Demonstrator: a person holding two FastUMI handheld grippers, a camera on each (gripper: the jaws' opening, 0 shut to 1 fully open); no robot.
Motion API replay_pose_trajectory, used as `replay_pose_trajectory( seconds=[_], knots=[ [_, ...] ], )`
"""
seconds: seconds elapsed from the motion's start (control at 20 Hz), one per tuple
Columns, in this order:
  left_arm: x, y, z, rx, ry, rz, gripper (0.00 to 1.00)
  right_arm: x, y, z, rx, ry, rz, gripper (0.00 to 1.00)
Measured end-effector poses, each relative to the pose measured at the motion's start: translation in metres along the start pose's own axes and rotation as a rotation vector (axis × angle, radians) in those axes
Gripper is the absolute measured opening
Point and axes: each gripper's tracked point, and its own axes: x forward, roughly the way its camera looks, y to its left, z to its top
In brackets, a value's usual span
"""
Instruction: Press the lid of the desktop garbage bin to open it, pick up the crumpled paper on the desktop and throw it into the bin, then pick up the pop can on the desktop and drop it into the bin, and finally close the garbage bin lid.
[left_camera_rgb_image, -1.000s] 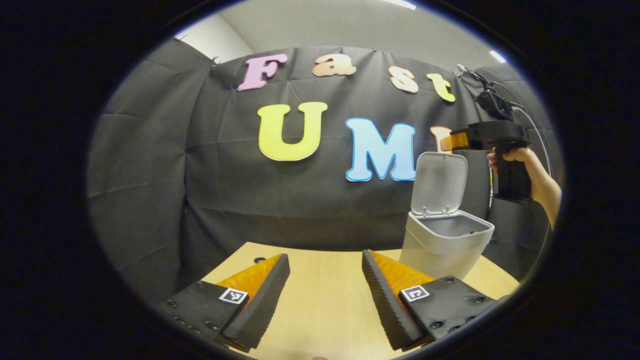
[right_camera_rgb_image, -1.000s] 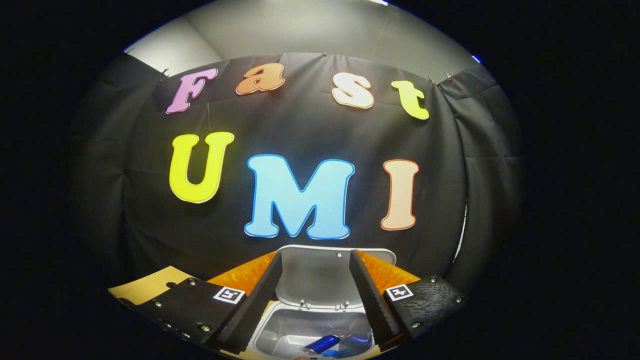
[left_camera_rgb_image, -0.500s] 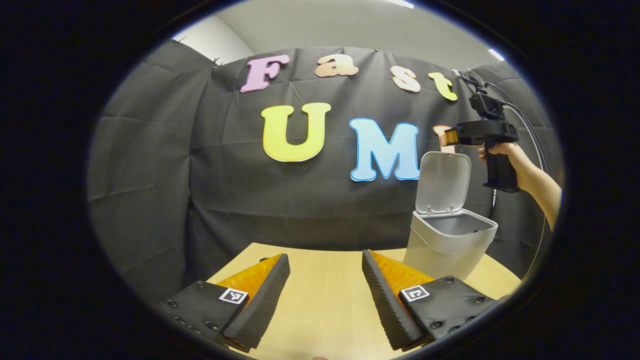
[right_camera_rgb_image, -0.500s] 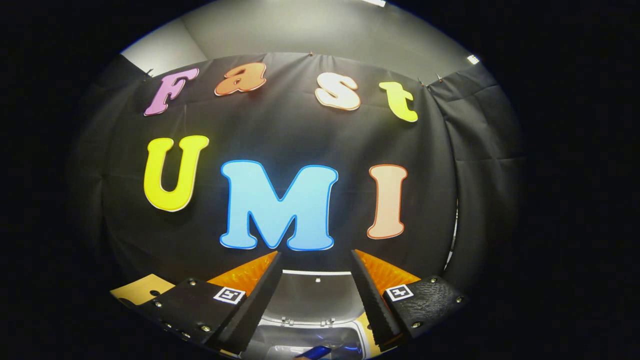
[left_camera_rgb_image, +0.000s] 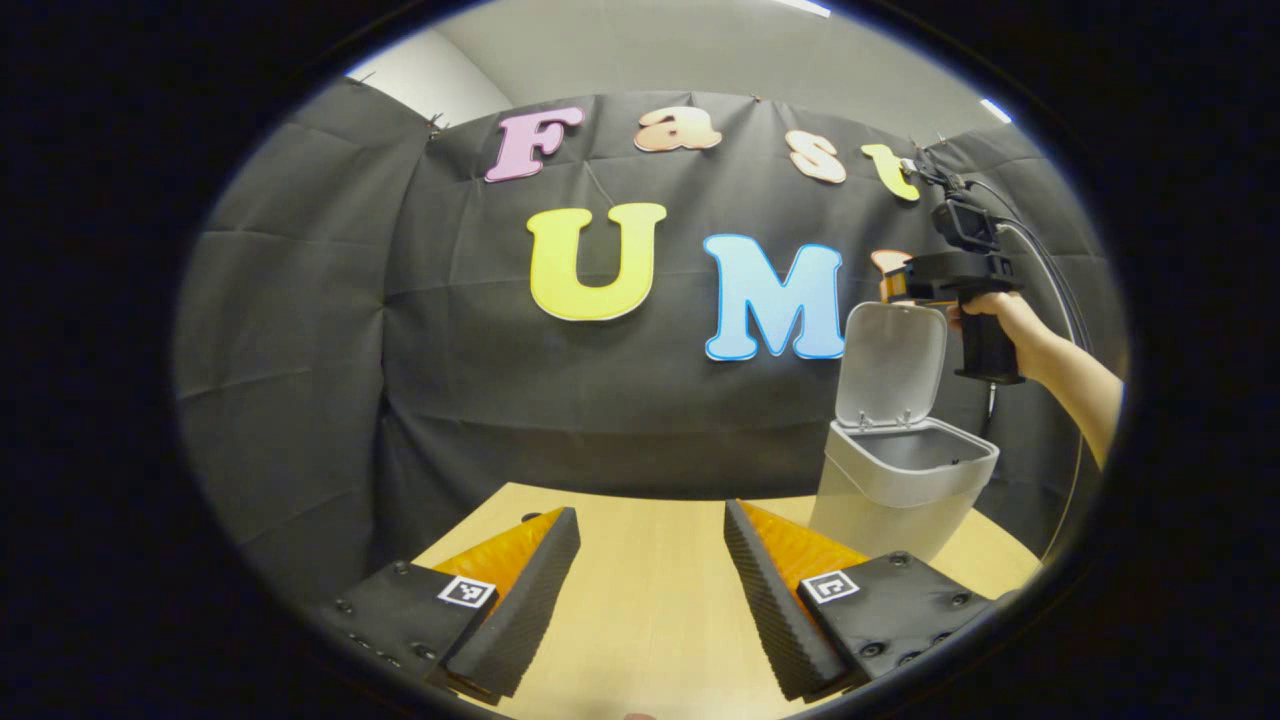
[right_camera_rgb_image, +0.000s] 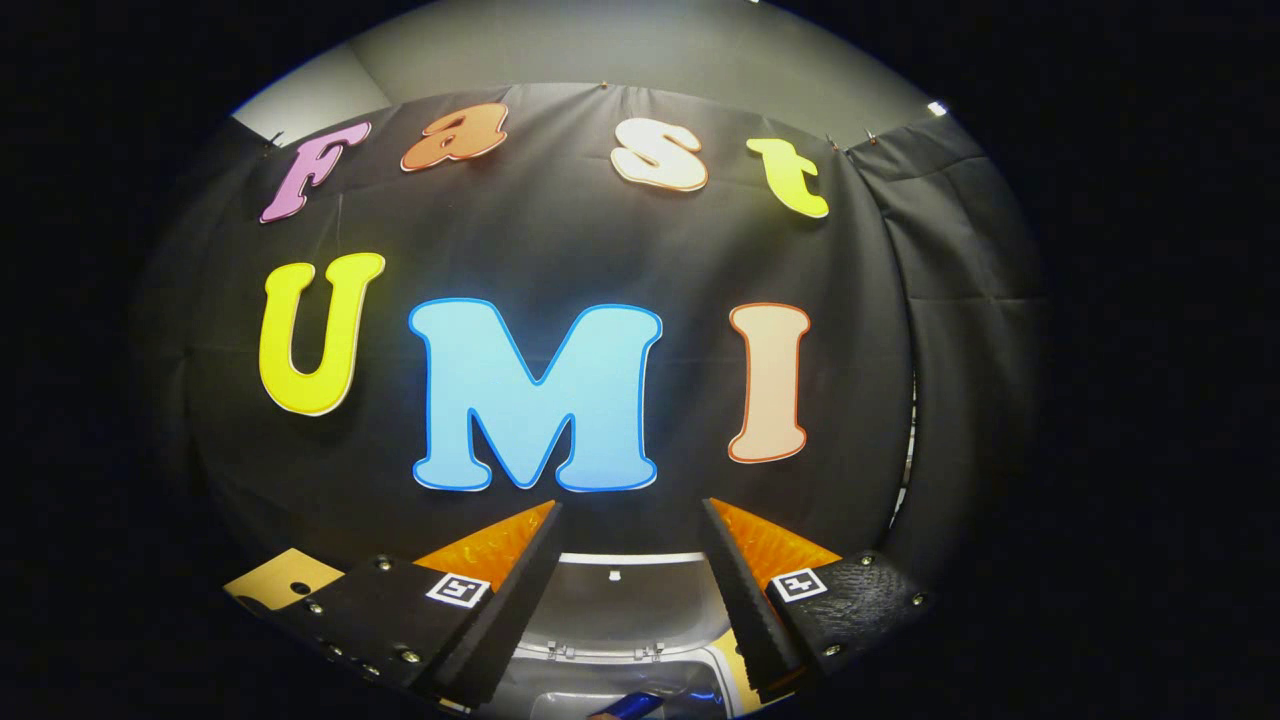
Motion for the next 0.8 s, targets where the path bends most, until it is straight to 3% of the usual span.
replay_pose_trajectory(
  seconds=[0.2,0.35,0.4,0.8],
  knots=[
    [0.001,-0.006,0.0,-0.003,-0.001,-0.012,1.0,-0.013,0.0,-0.005,0.003,0.017,0.012,0.87],
    [0.002,-0.01,-0.001,-0.004,0.001,-0.026,0.95,-0.03,-0.001,-0.01,-0.003,0.007,0.02,0.87],
    [0.001,-0.011,-0.004,-0.003,0.003,-0.029,1.0,-0.035,-0.001,-0.012,-0.003,0.003,0.024,0.87],
    [-0.003,-0.025,-0.003,0.003,-0.001,-0.06,1.0,-0.072,-0.001,-0.037,0.046,0.044,0.054,0.87]
  ],
)
